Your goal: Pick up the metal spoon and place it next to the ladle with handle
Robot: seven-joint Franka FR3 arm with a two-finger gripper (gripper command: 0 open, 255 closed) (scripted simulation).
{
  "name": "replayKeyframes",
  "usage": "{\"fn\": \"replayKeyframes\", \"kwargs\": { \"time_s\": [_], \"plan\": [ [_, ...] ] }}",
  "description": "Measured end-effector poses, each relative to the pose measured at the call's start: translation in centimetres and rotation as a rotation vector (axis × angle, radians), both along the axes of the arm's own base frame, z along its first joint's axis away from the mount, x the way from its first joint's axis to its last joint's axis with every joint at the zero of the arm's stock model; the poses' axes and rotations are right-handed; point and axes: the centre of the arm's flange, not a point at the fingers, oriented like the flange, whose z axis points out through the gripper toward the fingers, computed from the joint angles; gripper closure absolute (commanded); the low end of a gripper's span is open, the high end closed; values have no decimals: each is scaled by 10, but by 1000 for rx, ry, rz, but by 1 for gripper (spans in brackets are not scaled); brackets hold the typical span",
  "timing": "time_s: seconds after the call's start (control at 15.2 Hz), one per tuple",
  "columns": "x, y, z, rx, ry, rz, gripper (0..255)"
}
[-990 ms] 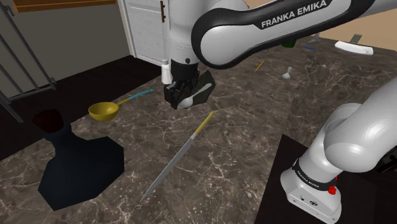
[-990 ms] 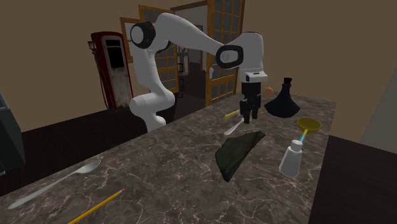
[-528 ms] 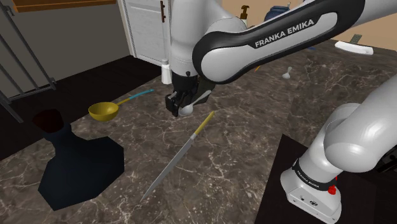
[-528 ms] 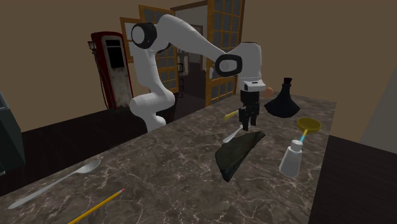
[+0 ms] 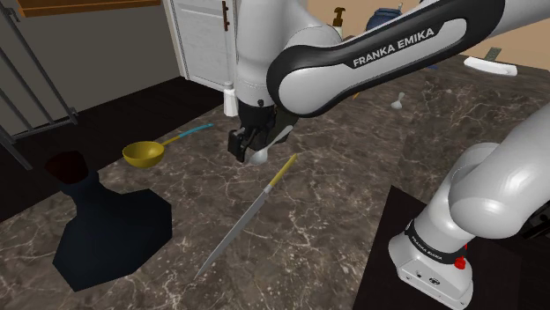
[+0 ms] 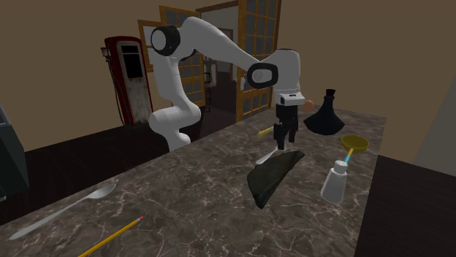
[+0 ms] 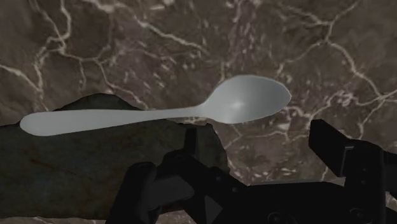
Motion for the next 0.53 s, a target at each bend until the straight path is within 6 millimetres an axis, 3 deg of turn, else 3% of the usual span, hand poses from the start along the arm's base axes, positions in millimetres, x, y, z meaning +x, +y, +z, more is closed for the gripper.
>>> {"fn": "replayKeyframes", "kwargs": {
  "time_s": [0.26, 0.53],
  "plan": [
    [0, 0, 0, 0, 0, 0, 0],
    [-3, -1, 36, 0, -1, 0, 0]
  ]
}}
